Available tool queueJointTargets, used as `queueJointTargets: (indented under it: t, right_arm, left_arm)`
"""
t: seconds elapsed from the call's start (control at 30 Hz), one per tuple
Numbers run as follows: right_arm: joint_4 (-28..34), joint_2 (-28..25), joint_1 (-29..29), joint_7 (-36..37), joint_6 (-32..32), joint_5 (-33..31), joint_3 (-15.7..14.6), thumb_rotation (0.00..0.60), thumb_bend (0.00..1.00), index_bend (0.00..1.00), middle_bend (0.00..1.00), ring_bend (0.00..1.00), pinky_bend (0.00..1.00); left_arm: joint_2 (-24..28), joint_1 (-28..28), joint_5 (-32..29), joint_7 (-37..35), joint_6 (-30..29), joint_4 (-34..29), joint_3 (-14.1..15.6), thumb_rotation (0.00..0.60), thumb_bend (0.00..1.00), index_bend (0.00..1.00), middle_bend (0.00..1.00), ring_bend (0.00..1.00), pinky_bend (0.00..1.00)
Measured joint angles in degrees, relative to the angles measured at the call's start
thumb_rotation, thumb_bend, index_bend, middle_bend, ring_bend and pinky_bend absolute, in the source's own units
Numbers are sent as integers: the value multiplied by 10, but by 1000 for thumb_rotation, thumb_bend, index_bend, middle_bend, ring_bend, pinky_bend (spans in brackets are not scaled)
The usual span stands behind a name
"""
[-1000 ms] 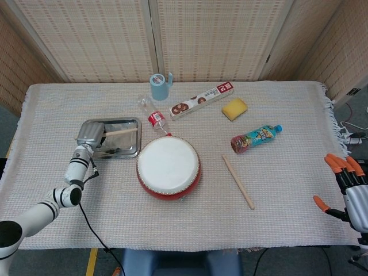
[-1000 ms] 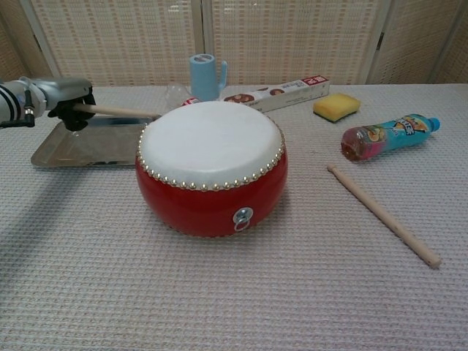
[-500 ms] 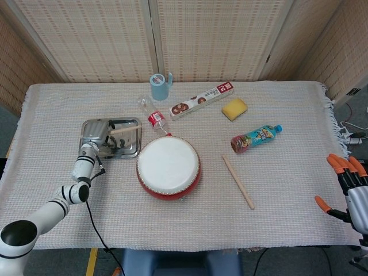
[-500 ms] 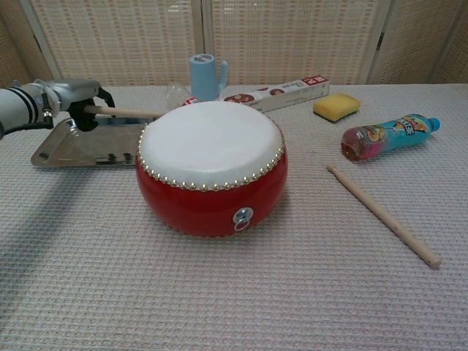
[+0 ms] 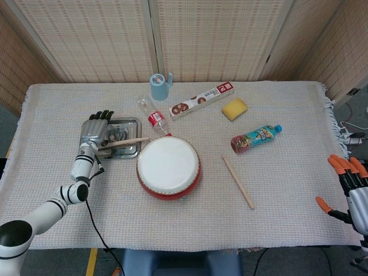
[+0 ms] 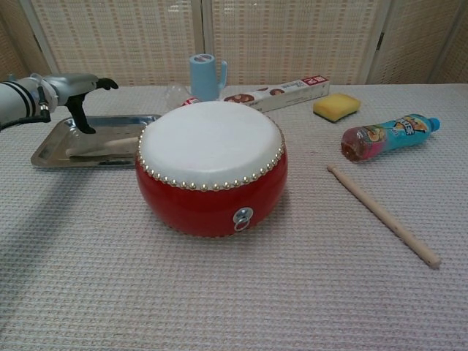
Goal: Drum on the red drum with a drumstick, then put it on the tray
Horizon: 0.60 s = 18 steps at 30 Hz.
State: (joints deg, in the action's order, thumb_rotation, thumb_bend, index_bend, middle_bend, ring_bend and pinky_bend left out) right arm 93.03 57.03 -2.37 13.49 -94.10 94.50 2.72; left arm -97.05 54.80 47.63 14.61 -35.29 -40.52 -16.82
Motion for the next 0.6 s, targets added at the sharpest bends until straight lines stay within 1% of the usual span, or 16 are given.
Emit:
queueJointTargets:
  t: [0.07,0.17,0.27,0.33,0.47,0.6]
  right_arm:
    - [0,-2,1,1,-1,0,0,600,234,0,55,0,0]
    - [1,-4,1,3,1,-1,0,600,234,0,55,0,0]
    - [1,-7,0,6,7,-4,-1,600,234,0,55,0,0]
    - [2,-11,-1,9,13,-6,-2,600,234,0,55,0,0]
    - [3,-22,-4,13,33,-13,-6,600,234,0,55,0,0]
    - [-3,-25,-7,23,44,-20,-8,600,234,0,55,0,0]
  left_arm:
    - [5,-3,2,-10,-15,-11,-6,600,231,19,39,0,95]
    - [21,-14,9,-30,-48,-45,-17,600,252,52,82,6,107]
    - [48,-31,20,-46,-80,-99,-24,600,285,95,103,15,114]
    - [71,-50,31,-50,-113,-146,-24,600,297,122,114,24,115]
    - [122,-94,48,-46,-188,-249,-15,600,303,139,117,25,115]
    - [178,-156,69,-37,-249,-366,7,600,302,175,124,25,114]
